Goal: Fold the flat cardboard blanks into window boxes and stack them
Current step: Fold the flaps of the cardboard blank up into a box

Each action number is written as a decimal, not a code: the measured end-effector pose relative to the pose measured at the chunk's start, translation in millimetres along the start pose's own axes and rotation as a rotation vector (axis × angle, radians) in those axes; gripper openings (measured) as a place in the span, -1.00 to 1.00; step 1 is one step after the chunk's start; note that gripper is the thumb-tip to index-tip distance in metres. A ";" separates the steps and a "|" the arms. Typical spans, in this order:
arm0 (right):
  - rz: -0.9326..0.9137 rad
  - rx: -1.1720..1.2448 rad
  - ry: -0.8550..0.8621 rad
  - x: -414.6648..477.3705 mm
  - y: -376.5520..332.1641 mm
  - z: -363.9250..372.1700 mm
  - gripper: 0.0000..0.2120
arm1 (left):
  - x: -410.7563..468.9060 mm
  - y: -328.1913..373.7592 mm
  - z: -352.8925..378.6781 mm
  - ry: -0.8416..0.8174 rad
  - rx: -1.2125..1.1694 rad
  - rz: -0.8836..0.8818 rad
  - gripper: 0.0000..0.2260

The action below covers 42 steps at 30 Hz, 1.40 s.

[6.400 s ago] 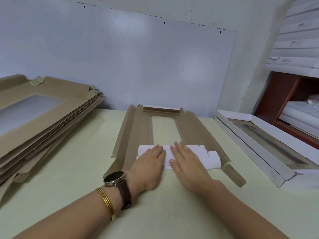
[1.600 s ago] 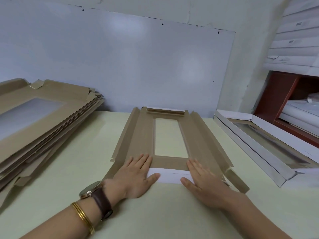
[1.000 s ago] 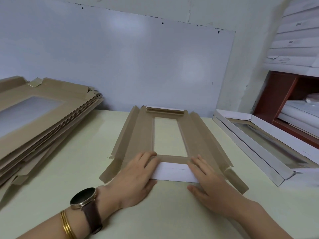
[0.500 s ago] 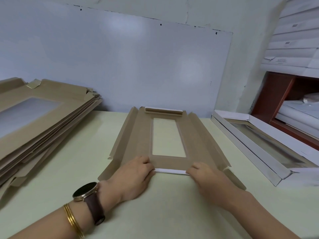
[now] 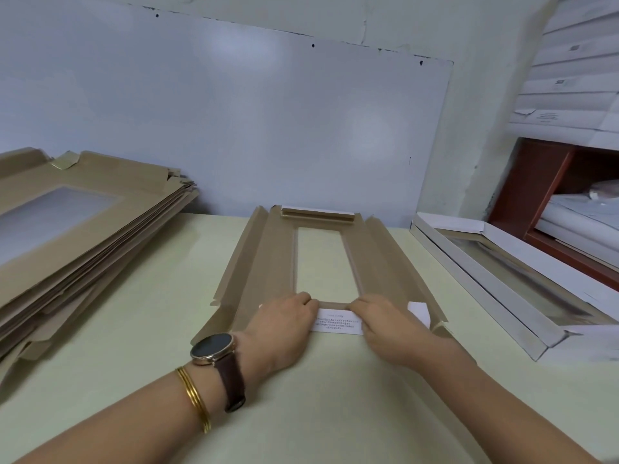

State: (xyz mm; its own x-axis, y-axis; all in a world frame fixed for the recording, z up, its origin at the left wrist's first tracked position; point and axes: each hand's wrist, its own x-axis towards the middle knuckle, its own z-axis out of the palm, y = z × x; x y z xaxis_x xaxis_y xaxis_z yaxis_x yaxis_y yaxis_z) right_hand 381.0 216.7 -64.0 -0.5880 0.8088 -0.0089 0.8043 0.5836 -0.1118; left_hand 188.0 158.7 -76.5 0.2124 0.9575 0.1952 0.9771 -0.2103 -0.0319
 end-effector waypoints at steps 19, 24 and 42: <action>0.301 -0.192 0.033 -29.8 17.8 -20.2 -0.73 | 11.6 -3.4 37.9 0.022 -0.178 -0.032 -0.53; 0.284 -0.134 0.053 -42.0 28.1 -16.9 -0.85 | 14.8 -2.2 39.4 -0.016 -0.204 -0.066 -0.53; -0.204 0.154 -0.039 43.0 -35.0 20.3 -0.42 | 20.3 0.4 40.3 -0.158 -0.089 -0.043 -0.46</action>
State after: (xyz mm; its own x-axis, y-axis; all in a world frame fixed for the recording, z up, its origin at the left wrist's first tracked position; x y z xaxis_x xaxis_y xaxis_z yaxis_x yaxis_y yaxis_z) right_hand 325.8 229.5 -80.7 -0.7421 0.6703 -0.0085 0.6480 0.7140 -0.2651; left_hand 193.2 186.0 -112.1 0.1766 0.9836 0.0379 0.9820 -0.1786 0.0612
